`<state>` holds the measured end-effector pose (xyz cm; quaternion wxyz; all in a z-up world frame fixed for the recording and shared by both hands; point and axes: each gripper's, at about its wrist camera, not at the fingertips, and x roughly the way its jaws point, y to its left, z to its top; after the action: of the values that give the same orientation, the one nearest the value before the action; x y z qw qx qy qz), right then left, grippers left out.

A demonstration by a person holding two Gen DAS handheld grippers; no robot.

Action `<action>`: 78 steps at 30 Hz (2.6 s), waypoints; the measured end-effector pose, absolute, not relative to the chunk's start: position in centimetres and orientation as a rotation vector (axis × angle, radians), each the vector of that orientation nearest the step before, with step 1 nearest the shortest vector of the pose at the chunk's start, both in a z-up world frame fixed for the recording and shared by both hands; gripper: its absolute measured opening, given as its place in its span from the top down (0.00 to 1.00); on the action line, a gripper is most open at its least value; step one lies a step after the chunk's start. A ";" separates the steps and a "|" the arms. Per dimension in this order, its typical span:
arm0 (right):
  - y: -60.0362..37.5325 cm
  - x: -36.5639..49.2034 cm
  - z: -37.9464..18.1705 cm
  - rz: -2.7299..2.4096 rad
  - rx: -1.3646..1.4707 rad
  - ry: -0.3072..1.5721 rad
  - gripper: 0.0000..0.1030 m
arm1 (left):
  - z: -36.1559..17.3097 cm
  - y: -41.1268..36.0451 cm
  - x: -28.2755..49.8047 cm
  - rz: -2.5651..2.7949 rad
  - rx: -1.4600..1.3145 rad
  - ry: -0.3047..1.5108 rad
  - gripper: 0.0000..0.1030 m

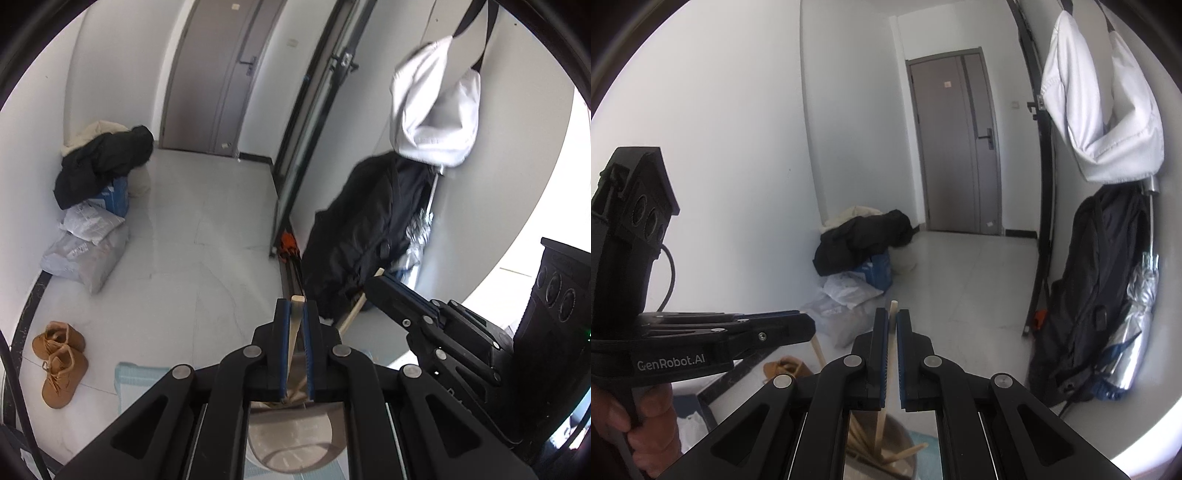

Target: Organize utensils

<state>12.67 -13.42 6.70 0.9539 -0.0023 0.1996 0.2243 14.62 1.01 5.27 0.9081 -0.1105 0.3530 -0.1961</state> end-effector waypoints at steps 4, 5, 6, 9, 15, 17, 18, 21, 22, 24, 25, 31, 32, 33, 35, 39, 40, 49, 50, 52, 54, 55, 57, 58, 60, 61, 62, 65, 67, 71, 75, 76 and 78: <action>-13.5 12.2 5.3 0.457 -0.021 0.461 0.95 | 4.1 0.6 14.6 -0.458 -0.190 0.801 0.96; -13.5 12.2 5.0 0.452 -0.025 0.473 0.94 | 3.9 0.7 14.6 -0.450 -0.189 0.813 0.96; -13.6 12.0 4.6 0.444 -0.028 0.483 0.93 | 3.8 1.1 14.5 -0.455 -0.215 0.825 0.95; -14.0 12.1 4.0 0.462 -0.008 0.533 0.93 | 3.7 1.4 14.0 -0.450 -0.227 0.846 0.79; -15.3 10.0 4.0 0.421 0.042 0.521 0.77 | 5.3 2.0 11.3 -0.369 -0.207 0.759 0.50; -15.9 9.0 4.5 0.395 0.060 0.494 0.68 | 5.7 2.1 11.0 -0.334 -0.189 0.745 0.42; -16.2 8.6 4.8 0.384 0.066 0.485 0.62 | 6.0 2.0 10.4 -0.306 -0.178 0.733 0.36; -16.8 7.0 5.6 0.368 0.095 0.463 0.61 | 6.5 1.9 9.6 -0.265 -0.164 0.705 0.29; -16.9 6.6 5.9 0.363 0.100 0.462 0.60 | 6.7 1.9 9.2 -0.244 -0.160 0.695 0.24; -17.0 5.6 6.2 0.354 0.107 0.450 0.57 | 6.9 2.1 8.4 -0.216 -0.165 0.669 0.21; -17.1 5.1 6.4 0.348 0.109 0.441 0.53 | 6.9 2.2 8.2 -0.206 -0.166 0.658 0.19; -17.7 2.0 6.8 0.327 0.144 0.394 0.30 | 7.4 2.5 5.4 -0.152 -0.155 0.572 0.10; -17.8 1.3 6.7 0.331 0.155 0.386 0.29 | 7.5 2.4 5.2 -0.147 -0.151 0.561 0.10; -17.8 1.0 6.7 0.332 0.158 0.380 0.29 | 7.6 2.4 4.7 -0.135 -0.142 0.546 0.08; -17.8 -0.1 6.6 0.335 0.156 0.363 0.28 | 7.7 2.4 3.9 -0.123 -0.137 0.525 0.04; -17.5 -1.7 6.2 0.320 0.143 0.341 0.21 | 7.7 2.5 2.5 -0.110 -0.128 0.495 0.01; -17.5 -2.1 6.1 0.312 0.142 0.335 0.18 | 7.6 2.5 2.2 -0.108 -0.126 0.491 0.01; -18.4 -4.6 4.7 0.268 0.136 0.300 0.11 | 6.4 2.6 0.1 -0.052 -0.110 0.449 0.01; -18.4 -4.8 4.6 0.264 0.135 0.300 0.10 | 6.2 2.6 -0.1 -0.055 -0.113 0.453 0.01; -18.5 -5.2 4.3 0.263 0.142 0.301 0.08 | 5.9 2.7 -0.4 -0.056 -0.117 0.452 0.01; -18.6 -5.5 4.0 0.260 0.146 0.298 0.08 | 5.7 2.8 -0.9 -0.050 -0.117 0.437 0.01; -18.6 -5.6 4.0 0.258 0.146 0.299 0.08 | 5.6 2.9 -1.1 -0.044 -0.113 0.429 0.01; -18.5 -5.9 3.7 0.256 0.143 0.296 0.08 | 5.3 2.9 -1.3 -0.035 -0.108 0.420 0.01; -18.4 -6.0 3.7 0.253 0.136 0.294 0.08 | 5.2 3.0 -1.4 -0.032 -0.110 0.418 0.01; -18.1 -6.5 3.5 0.250 0.120 0.287 0.07 | 4.8 3.1 -1.4 -0.028 -0.112 0.424 0.01; -18.0 -6.6 3.5 0.248 0.115 0.283 0.07 | 4.7 3.1 -1.4 -0.027 -0.113 0.428 0.01; -18.0 -6.7 3.4 0.250 0.114 0.281 0.06 | 4.5 3.1 -1.3 -0.025 -0.113 0.433 0.01; -17.9 -6.9 3.4 0.244 0.113 0.277 0.06 | 4.3 3.1 -1.5 -0.029 -0.111 0.437 0.01; -17.9 -6.9 3.4 0.244 0.120 0.280 0.05 | 4.3 3.1 -1.5 -0.030 -0.108 0.436 0.01; -18.0 -7.0 3.4 0.235 0.110 0.269 0.04 | 4.3 3.2 -1.6 -0.026 -0.110 0.434 0.01; -18.0 -7.1 3.2 0.231 0.108 0.272 0.04 | 4.2 3.1 -1.5 -0.025 -0.115 0.448 0.01; -18.0 -7.1 3.2 0.230 0.107 0.273 0.04 | 4.1 3.1 -1.5 -0.027 -0.117 0.450 0.01; -18.0 -7.2 3.2 0.231 0.105 0.272 0.04 | 4.1 3.0 -1.5 -0.034 -0.113 0.453 0.01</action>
<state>-7.18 -17.99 3.19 0.9827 0.0521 0.1353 0.1149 -1.52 2.97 4.06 0.9727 -0.0562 0.2245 -0.0168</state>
